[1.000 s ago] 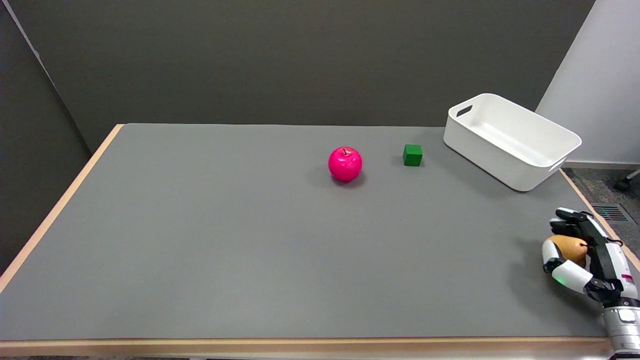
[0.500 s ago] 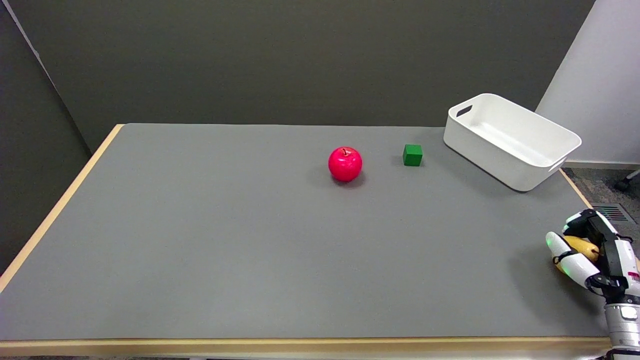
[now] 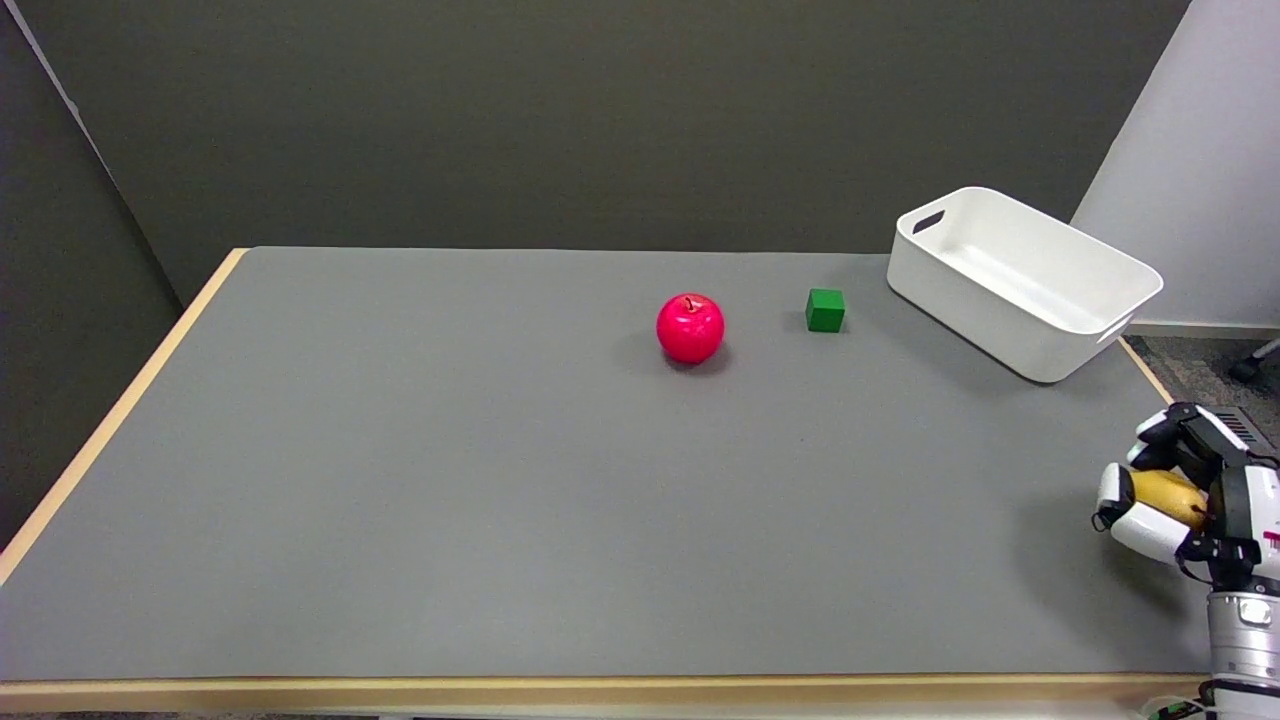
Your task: Pick up the yellow pear.
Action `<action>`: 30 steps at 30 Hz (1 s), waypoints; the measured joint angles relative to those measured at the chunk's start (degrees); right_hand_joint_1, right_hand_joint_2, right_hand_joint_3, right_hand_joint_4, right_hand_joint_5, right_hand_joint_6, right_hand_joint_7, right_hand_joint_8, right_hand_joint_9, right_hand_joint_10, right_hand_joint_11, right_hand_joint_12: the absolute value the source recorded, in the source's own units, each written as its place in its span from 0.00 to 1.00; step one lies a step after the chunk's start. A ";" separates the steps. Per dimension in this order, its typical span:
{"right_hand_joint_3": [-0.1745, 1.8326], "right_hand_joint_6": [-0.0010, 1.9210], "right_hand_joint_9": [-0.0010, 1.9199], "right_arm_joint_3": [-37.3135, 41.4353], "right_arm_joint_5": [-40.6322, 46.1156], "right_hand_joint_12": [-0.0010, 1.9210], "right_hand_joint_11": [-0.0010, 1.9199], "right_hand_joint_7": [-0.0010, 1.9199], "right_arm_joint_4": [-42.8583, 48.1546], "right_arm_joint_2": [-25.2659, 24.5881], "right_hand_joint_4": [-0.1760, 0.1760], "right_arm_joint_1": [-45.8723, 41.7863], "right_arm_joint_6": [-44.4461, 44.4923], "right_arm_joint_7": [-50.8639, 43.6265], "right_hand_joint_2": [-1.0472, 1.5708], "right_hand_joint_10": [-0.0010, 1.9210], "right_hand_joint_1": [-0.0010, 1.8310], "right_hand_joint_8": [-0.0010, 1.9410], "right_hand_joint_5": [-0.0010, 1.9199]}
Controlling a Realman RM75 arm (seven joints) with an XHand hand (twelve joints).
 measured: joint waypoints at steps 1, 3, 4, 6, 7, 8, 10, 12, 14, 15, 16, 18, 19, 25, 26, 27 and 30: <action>0.83 0.84 0.52 0.04 0.16 1.00 0.47 0.52 0.15 0.00 0.37 0.24 0.24 -0.14 0.58 1.00 0.86 0.87 0.35; 0.85 0.86 0.53 0.11 0.43 1.00 0.50 0.53 0.45 0.00 0.39 0.66 0.60 -0.41 0.57 1.00 0.87 0.87 0.36; 0.85 0.86 0.53 0.14 0.53 1.00 0.50 0.53 0.60 0.00 0.39 0.86 0.76 -0.50 0.57 1.00 0.87 0.87 0.36; 0.85 0.86 0.53 0.18 0.75 1.00 0.50 0.53 1.00 0.03 0.39 1.28 1.06 -0.75 0.57 1.00 0.87 0.88 0.36; 0.86 0.86 0.53 0.20 0.87 1.00 0.51 0.53 1.21 0.08 0.39 1.47 1.20 -0.91 0.57 1.00 0.87 0.88 0.36; 0.86 0.86 0.54 0.23 0.94 1.00 0.51 0.53 1.47 0.12 0.39 1.67 1.34 -1.08 0.57 1.00 0.87 0.88 0.36; 0.86 0.86 0.54 0.27 1.10 1.00 0.51 0.53 2.15 0.19 0.39 2.06 1.57 -1.51 0.56 1.00 0.87 0.89 0.36; 0.87 0.87 0.54 0.31 1.25 1.00 0.52 0.53 2.96 0.30 0.40 2.47 1.79 -2.07 0.56 1.00 0.87 0.89 0.37; 0.87 0.87 0.55 0.32 1.39 1.00 0.53 0.53 3.91 0.40 0.40 2.92 1.96 -2.67 0.56 1.00 0.87 0.90 0.37; 0.87 0.87 0.55 0.32 1.37 1.00 0.53 0.53 4.49 0.47 0.40 3.21 2.04 -3.06 0.56 1.00 0.87 0.90 0.37; 0.88 0.87 0.55 0.32 1.37 1.00 0.53 0.53 5.07 0.53 0.40 3.48 2.08 -3.44 0.56 1.00 0.87 0.91 0.37; 0.88 0.87 0.55 0.29 1.44 1.00 0.53 0.53 6.13 0.67 0.40 4.02 2.19 -4.24 0.56 1.00 0.87 0.91 0.37; 0.88 0.87 0.55 0.28 1.54 1.00 0.53 0.53 6.74 0.74 0.40 4.31 2.22 -4.72 0.56 1.00 0.87 0.91 0.37; 0.88 0.87 0.55 0.35 1.56 1.00 0.54 0.53 10.90 1.33 0.40 5.78 2.21 -7.75 0.56 1.00 0.87 0.92 0.37; 0.88 0.87 0.55 0.38 1.55 1.00 0.54 0.53 11.61 1.47 0.40 6.00 2.16 -8.28 0.56 1.00 0.87 0.92 0.37; 0.88 0.87 0.55 0.42 1.52 1.00 0.54 0.53 12.50 1.66 0.40 6.27 2.00 -8.95 0.56 1.00 0.87 0.92 0.37; 0.88 0.87 0.55 0.54 1.44 1.00 0.54 0.52 14.80 2.21 0.40 6.97 1.50 -10.75 0.56 1.00 0.87 0.93 0.37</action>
